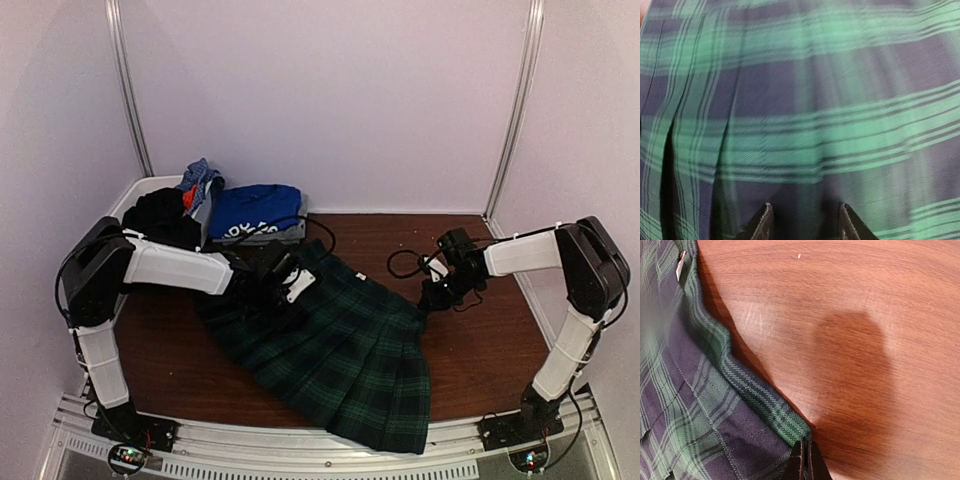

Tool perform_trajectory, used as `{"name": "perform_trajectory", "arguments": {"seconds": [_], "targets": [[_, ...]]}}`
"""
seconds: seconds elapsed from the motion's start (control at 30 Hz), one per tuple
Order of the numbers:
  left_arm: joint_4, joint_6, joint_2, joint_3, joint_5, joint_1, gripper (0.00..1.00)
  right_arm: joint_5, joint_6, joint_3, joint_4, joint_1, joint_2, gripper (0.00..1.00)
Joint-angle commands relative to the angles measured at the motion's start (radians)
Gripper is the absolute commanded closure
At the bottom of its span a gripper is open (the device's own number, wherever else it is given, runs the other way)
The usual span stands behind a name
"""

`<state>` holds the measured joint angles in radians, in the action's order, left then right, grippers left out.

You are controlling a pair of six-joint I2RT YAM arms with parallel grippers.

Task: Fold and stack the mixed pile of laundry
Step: Adjust the flattened skirt at the center of the board.

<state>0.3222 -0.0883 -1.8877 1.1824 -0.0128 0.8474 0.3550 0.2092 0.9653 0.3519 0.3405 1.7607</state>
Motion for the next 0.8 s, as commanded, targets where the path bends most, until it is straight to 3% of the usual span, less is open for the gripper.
{"name": "perform_trajectory", "arguments": {"seconds": [0.0,0.13,0.2,0.27,0.4,0.53,0.63,0.7,0.77], "targets": [[-0.029,0.008,0.004,-0.063,0.043,-0.015,0.54,0.002,0.030,-0.111,0.027,-0.004,-0.070,1.00],[-0.080,-0.009,0.118,-0.052,-0.085,-0.086,0.47,0.040,0.087,-0.228,-0.029,-0.004,-0.168,1.00],[-0.060,-0.014,0.128,0.013,-0.113,-0.167,0.43,0.027,0.097,-0.254,-0.048,-0.007,-0.180,0.92],[-0.033,-0.009,0.091,0.101,-0.170,-0.249,0.40,0.026,0.096,-0.249,-0.062,-0.018,-0.165,0.92],[0.059,0.049,-0.046,0.300,-0.303,-0.385,0.42,0.023,0.066,-0.161,-0.052,-0.039,-0.101,0.95],[0.148,0.150,-0.177,0.480,-0.211,-0.402,0.42,-0.031,0.033,-0.002,-0.011,-0.047,0.006,1.00],[0.184,0.184,-0.258,0.566,-0.249,-0.404,0.42,-0.061,0.014,0.110,0.025,-0.051,0.095,1.00],[0.211,0.197,-0.324,0.623,-0.258,-0.406,0.41,-0.071,0.013,0.171,0.042,-0.053,0.135,0.89],[0.238,0.199,-0.365,0.664,-0.251,-0.408,0.41,-0.061,0.015,0.218,0.066,-0.062,0.141,0.66]]}}
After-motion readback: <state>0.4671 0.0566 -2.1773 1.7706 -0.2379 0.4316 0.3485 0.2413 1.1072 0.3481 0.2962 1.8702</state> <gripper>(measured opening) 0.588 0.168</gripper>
